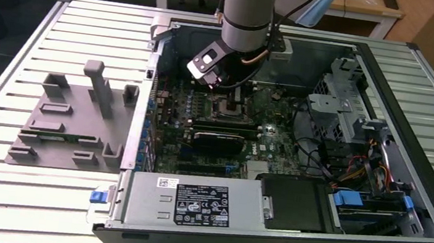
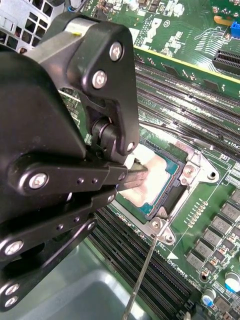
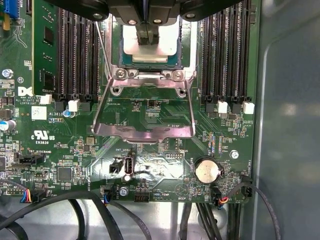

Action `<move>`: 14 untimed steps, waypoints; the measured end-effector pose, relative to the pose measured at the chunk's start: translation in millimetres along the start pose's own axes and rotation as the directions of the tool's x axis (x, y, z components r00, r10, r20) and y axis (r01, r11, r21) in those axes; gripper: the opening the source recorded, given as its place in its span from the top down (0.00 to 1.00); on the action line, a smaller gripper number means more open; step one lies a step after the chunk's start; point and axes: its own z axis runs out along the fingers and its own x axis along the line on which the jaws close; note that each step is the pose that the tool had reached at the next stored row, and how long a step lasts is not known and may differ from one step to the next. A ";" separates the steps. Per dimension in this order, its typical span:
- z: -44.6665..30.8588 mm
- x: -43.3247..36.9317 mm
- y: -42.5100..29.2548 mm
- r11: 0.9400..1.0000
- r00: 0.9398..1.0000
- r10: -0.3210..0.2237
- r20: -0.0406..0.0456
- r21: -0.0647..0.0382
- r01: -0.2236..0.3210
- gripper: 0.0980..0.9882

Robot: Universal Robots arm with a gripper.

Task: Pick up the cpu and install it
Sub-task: 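Place the cpu into insertion slot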

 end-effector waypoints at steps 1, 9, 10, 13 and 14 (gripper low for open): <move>-0.4 0.0 0.0 1.000 1.000 0.000 0.000 0.000 0.000 0.99; -16.7 0.1 0.8 1.000 1.000 0.000 0.000 0.000 0.000 0.99; -20.2 0.1 1.0 1.000 1.000 0.000 0.000 0.000 0.000 0.99; -32.9 0.2 1.6 1.000 1.000 0.000 0.000 0.000 0.000 0.99; -37.2 0.2 1.9 1.000 1.000 0.000 0.000 -0.001 0.000 0.99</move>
